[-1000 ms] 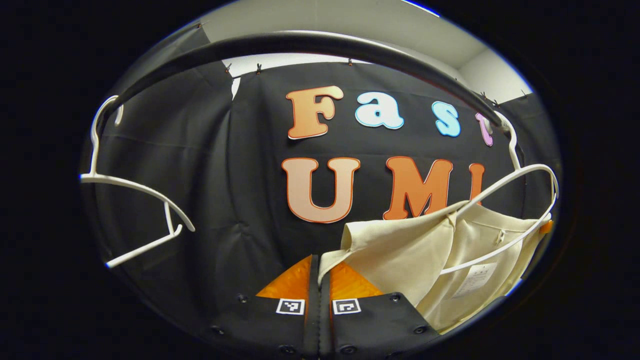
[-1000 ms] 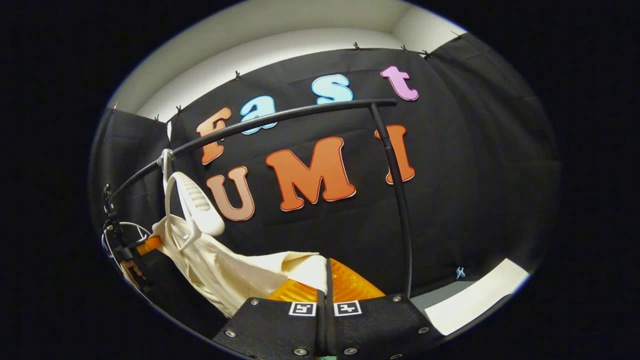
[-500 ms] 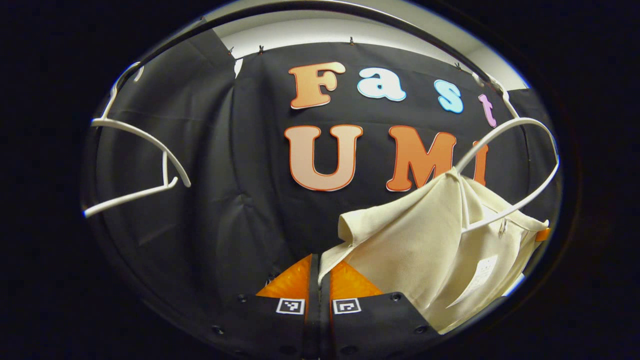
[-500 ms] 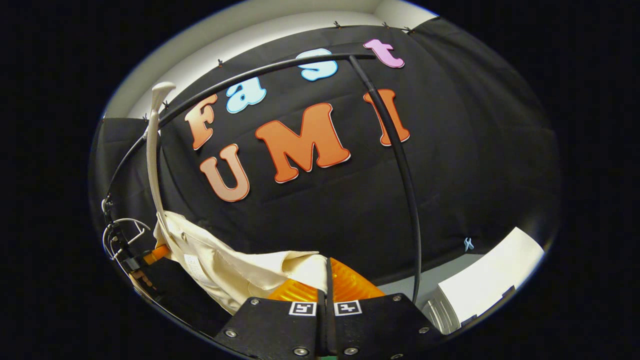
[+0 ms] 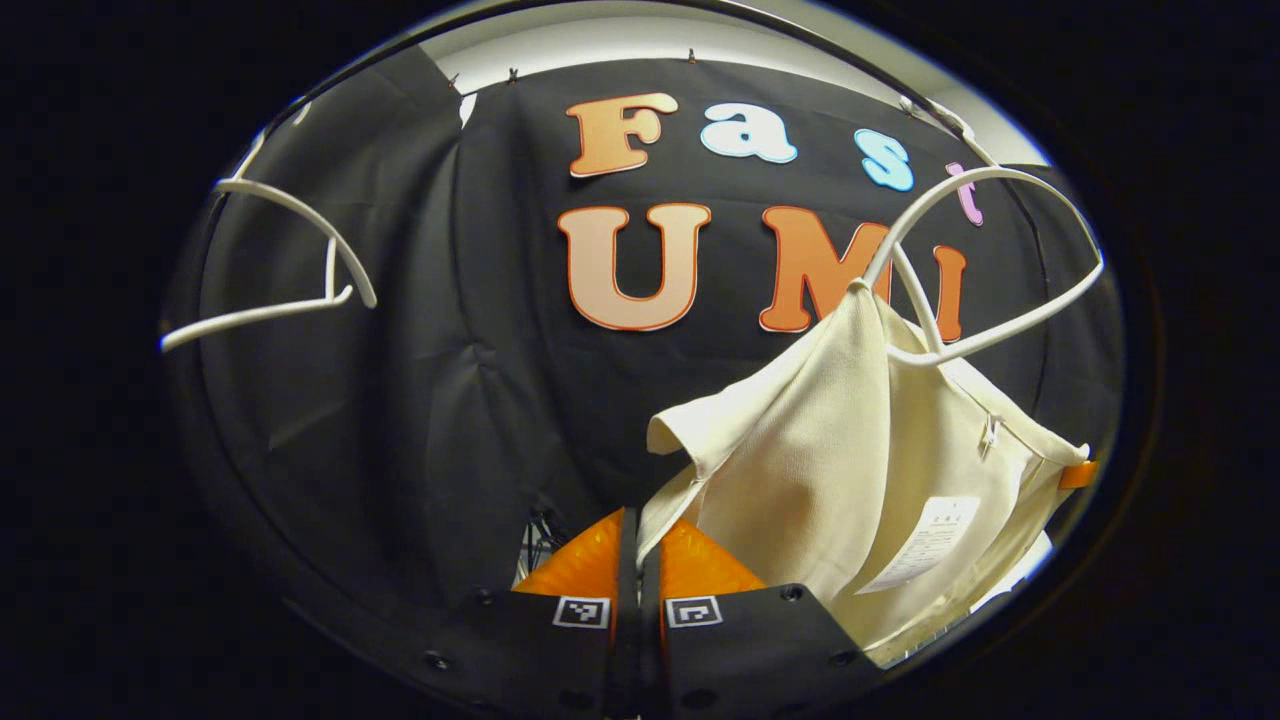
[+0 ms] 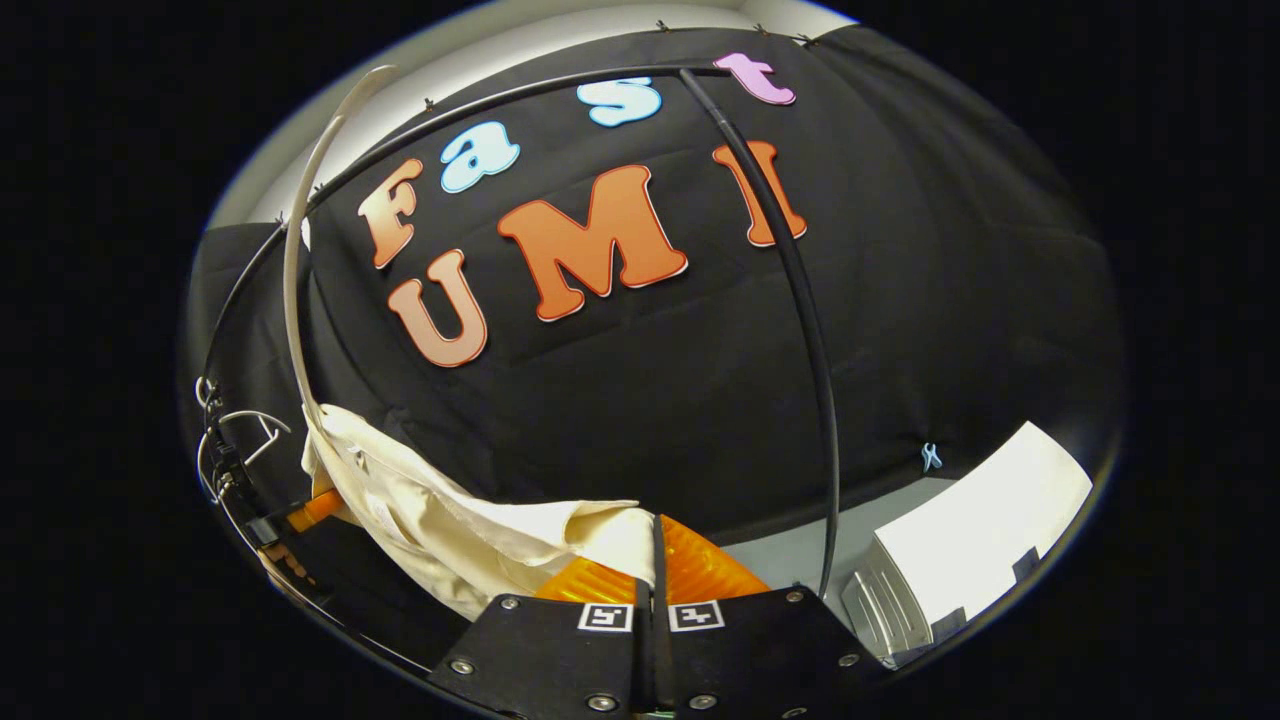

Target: Grasp the clothes on the hanger with both hands and then place them into the laundry hamper below.

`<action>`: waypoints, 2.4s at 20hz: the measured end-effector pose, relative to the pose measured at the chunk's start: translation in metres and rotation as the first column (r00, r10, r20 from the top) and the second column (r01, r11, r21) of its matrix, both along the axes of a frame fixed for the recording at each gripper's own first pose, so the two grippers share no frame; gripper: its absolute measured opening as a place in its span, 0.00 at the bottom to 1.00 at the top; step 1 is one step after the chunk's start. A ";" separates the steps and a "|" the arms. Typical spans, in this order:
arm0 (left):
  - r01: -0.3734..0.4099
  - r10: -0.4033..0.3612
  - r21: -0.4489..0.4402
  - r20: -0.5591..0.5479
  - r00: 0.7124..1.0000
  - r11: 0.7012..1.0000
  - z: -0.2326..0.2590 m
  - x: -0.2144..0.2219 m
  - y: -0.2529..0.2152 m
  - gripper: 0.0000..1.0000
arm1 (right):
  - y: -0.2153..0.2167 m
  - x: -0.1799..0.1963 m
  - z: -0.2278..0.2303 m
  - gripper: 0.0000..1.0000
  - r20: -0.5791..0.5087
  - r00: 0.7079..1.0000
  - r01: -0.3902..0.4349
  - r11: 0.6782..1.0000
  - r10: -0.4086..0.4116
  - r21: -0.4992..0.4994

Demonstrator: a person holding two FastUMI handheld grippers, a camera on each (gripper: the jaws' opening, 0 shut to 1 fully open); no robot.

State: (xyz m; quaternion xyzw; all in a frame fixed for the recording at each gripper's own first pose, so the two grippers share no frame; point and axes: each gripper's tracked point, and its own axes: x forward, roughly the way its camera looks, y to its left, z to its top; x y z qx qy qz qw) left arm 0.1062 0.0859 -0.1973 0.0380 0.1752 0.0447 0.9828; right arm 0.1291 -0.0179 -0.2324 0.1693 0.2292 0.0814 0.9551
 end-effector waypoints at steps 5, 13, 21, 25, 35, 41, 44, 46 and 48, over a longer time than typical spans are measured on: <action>-0.015 0.016 0.017 -0.043 0.999 1.000 -0.021 -0.018 0.009 0.07 | -0.006 -0.021 -0.031 0.00 -0.057 0.998 0.008 0.999 -0.010 -0.036; 0.007 -0.012 -0.023 -0.223 0.975 1.000 -0.103 -0.051 0.002 0.06 | -0.014 -0.047 -0.096 0.00 -0.169 0.985 0.021 0.997 -0.034 -0.081; 0.125 -0.129 -0.034 -0.344 0.930 0.992 -0.153 -0.061 -0.065 0.07 | -0.008 -0.071 -0.153 0.00 -0.269 0.962 0.023 0.997 -0.042 -0.073; 0.190 -0.200 -0.065 -0.401 0.894 0.980 -0.178 -0.073 -0.110 0.07 | -0.002 -0.079 -0.177 0.00 -0.311 0.950 0.017 0.998 -0.035 -0.059; 0.356 -0.370 -0.128 -0.501 0.783 0.926 -0.248 -0.090 -0.234 0.07 | 0.008 -0.085 -0.237 0.00 -0.411 0.911 0.028 0.999 -0.035 -0.023; 0.392 -0.399 -0.149 -0.592 0.700 0.908 -0.299 -0.102 -0.264 0.07 | 0.001 -0.095 -0.290 0.00 -0.494 0.867 0.076 0.997 -0.069 -0.007; 0.390 -0.406 -0.180 -0.653 0.639 0.903 -0.332 -0.112 -0.278 0.07 | -0.003 -0.100 -0.315 0.00 -0.539 0.837 0.097 0.995 -0.089 -0.013; 0.395 -0.409 -0.190 -0.688 0.600 0.899 -0.349 -0.123 -0.286 0.07 | -0.008 -0.107 -0.333 0.00 -0.565 0.820 0.093 0.995 -0.094 -0.031; 0.397 -0.406 -0.195 -0.719 0.564 0.897 -0.365 -0.131 -0.292 0.07 | -0.009 -0.114 -0.350 0.00 -0.592 0.801 0.090 0.995 -0.091 -0.031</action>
